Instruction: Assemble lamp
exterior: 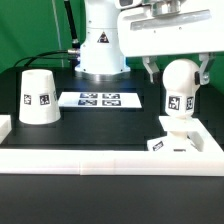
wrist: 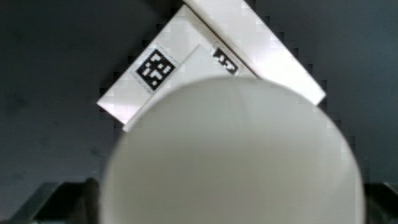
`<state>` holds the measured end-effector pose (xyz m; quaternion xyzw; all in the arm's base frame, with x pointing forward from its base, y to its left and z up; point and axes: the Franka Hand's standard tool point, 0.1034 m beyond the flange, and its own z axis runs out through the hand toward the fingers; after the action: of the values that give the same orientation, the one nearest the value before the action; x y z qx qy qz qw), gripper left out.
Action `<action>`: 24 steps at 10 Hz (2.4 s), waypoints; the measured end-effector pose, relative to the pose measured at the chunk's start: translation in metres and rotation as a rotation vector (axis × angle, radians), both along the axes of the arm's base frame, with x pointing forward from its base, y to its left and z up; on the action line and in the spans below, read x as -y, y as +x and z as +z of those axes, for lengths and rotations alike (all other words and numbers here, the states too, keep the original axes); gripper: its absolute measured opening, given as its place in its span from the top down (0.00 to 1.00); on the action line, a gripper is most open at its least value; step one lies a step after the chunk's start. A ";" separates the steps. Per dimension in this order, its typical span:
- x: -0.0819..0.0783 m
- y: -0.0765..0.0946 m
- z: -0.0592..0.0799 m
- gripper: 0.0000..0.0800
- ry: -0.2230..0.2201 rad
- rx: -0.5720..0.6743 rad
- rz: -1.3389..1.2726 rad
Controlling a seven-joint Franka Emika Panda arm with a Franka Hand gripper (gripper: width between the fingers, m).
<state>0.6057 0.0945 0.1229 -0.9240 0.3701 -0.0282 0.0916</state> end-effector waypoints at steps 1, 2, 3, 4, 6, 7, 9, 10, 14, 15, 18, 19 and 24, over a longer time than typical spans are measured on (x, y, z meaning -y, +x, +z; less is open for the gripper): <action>-0.001 0.000 -0.001 0.14 -0.008 0.008 0.064; 0.000 -0.001 -0.002 0.13 -0.022 0.024 0.173; 0.000 -0.001 -0.003 0.13 -0.032 0.034 0.249; -0.001 -0.001 -0.003 0.13 -0.037 0.040 0.292; -0.002 -0.002 -0.003 0.13 -0.050 0.056 0.409; -0.002 -0.004 -0.004 0.13 -0.058 0.063 0.478; -0.002 -0.006 -0.003 0.13 -0.075 0.081 0.601; -0.003 -0.007 -0.003 0.13 -0.084 0.091 0.673; -0.007 -0.008 -0.003 0.13 -0.138 0.120 0.954; -0.005 -0.007 -0.003 0.13 -0.154 0.129 1.044; -0.003 -0.006 -0.003 0.13 -0.179 0.148 1.204; -0.005 -0.006 -0.003 0.13 -0.188 0.152 1.251; -0.003 -0.007 -0.005 0.13 -0.186 0.147 1.248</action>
Offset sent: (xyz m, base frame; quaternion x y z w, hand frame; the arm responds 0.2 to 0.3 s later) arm 0.0010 0.0014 -0.0017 -0.0108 -0.0041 -0.1560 0.9877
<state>0.5988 0.0972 0.1175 -0.9656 -0.2493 -0.0650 0.0353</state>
